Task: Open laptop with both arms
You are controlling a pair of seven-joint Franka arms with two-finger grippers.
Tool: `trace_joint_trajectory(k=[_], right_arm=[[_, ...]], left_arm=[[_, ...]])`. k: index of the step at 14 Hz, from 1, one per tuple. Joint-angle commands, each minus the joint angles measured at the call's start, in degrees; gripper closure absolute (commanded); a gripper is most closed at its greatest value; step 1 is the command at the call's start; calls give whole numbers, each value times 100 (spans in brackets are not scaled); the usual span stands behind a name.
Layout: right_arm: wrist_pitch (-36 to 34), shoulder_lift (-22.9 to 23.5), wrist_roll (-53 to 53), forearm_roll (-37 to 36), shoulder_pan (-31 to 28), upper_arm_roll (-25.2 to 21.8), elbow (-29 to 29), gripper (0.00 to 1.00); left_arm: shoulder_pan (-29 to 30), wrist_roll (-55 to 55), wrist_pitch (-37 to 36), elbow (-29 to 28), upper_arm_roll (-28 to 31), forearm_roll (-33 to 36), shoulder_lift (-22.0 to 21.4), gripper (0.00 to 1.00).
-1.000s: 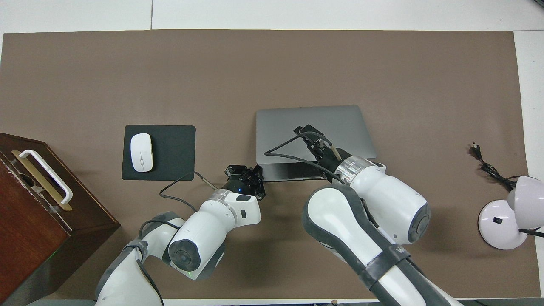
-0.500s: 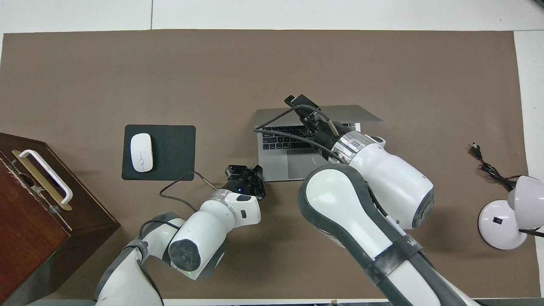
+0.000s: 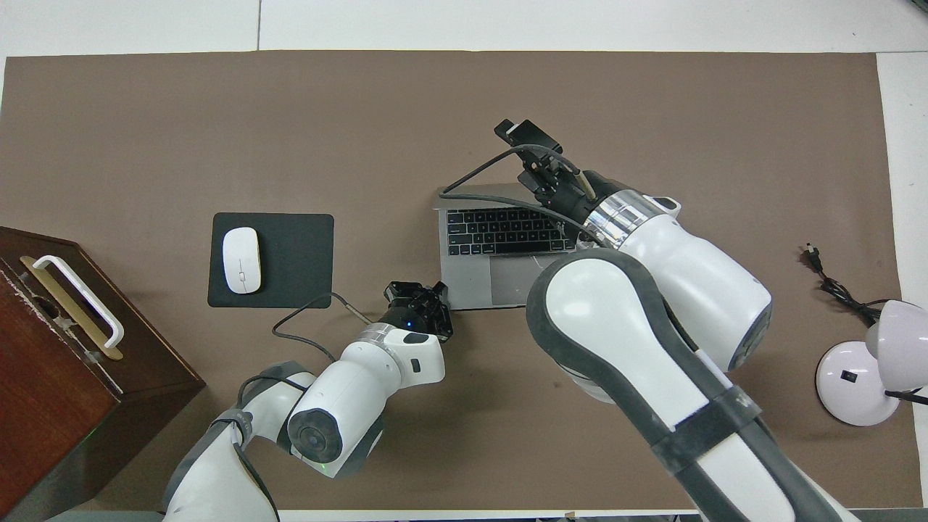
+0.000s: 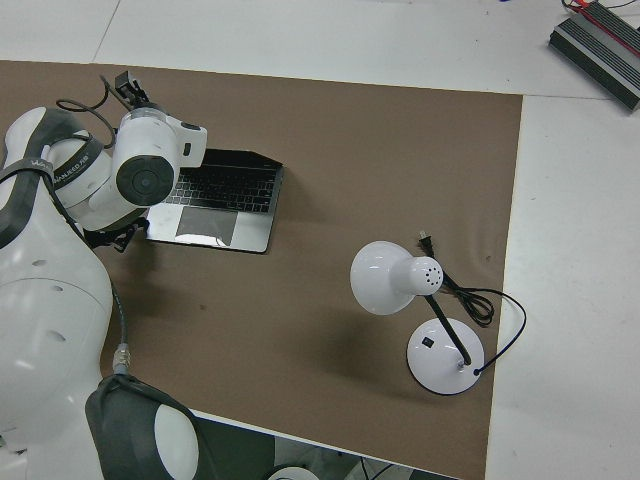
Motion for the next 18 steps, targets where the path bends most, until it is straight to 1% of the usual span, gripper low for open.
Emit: trace_joint_trajectory(k=[1, 5, 6, 9, 10, 11, 12, 13, 15, 18], right_arm=[[79, 166, -337, 104, -159, 50, 175, 0], [88, 174, -391, 95, -151, 41, 184, 0], [79, 200, -399, 26, -159, 41, 263, 0], [70, 341, -408, -299, -282, 41, 552, 0], [53, 393, -443, -535, -326, 41, 649, 0], [18, 472, -470, -842, -422, 50, 789, 0], [-130, 517, -513, -1298, -528, 50, 869, 0], [-419, 578, -523, -1955, -711, 50, 974, 0], [-912, 675, -540, -2994, -1089, 59, 1238, 0], [-1685, 833, -592, -4068, -1547, 59, 1677, 0]], left_arm=[[-242, -16, 101, 170, -19, -18, 204, 100], [-251, -16, 101, 188, -19, -18, 257, 100], [-251, -16, 101, 188, -19, -9, 266, 100], [-242, -16, 101, 205, -19, -18, 266, 100], [-251, -16, 101, 197, -19, -18, 266, 100], [-251, -16, 101, 205, -19, -9, 266, 100], [-251, -16, 101, 214, -19, -9, 266, 100], [-242, -24, 101, 214, -19, -9, 266, 100], [-242, -16, 101, 214, -19, -9, 266, 100], [-242, -16, 101, 223, -19, -9, 266, 100]])
